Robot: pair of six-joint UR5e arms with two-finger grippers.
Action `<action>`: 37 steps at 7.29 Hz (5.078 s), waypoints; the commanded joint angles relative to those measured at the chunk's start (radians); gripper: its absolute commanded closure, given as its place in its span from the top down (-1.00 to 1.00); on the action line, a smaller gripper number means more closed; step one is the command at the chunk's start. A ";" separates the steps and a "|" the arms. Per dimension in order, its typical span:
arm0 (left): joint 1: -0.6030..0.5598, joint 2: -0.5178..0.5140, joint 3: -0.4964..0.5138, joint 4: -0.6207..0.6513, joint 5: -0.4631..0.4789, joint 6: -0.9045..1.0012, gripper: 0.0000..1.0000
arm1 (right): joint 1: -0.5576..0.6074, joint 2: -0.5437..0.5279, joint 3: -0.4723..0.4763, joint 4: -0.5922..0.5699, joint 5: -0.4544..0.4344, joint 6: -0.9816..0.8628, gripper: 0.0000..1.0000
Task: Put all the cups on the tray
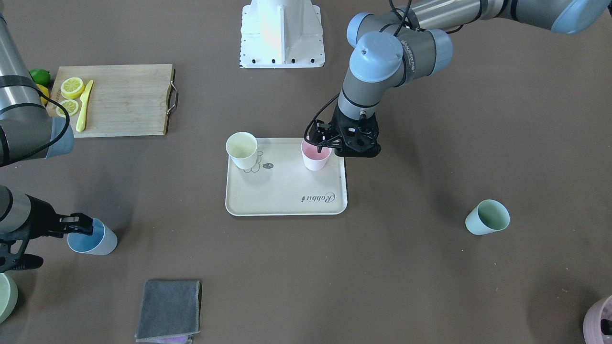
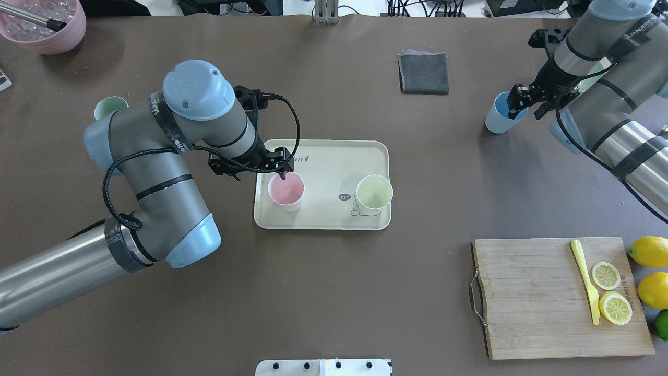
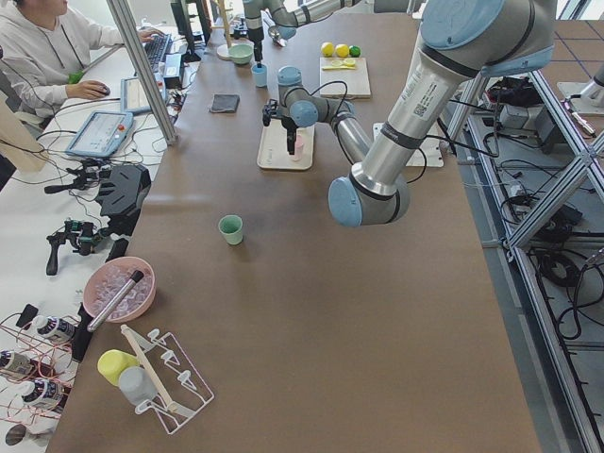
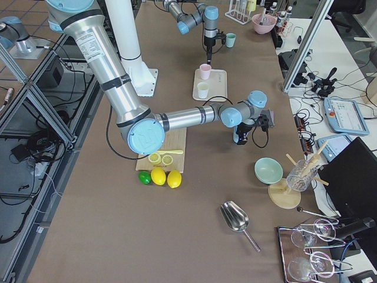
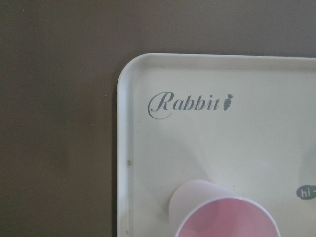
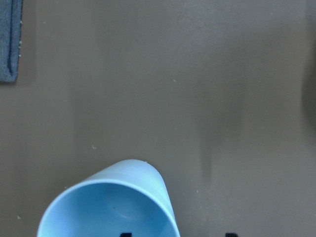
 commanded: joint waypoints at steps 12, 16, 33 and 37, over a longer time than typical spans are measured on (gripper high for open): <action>-0.475 0.225 0.298 -0.167 -0.125 0.762 0.96 | -0.385 0.236 0.192 -0.006 -0.161 0.679 -1.00; -0.375 0.243 0.342 -0.301 -0.147 0.640 -0.28 | -0.360 0.224 0.244 -0.013 -0.156 0.670 1.00; -0.106 -0.114 0.197 -0.055 -0.070 0.091 0.97 | -0.094 -0.093 0.497 -0.128 -0.069 0.376 1.00; -0.504 0.244 -0.116 0.206 -0.247 0.767 0.97 | 0.194 -0.328 0.480 -0.153 0.028 -0.119 1.00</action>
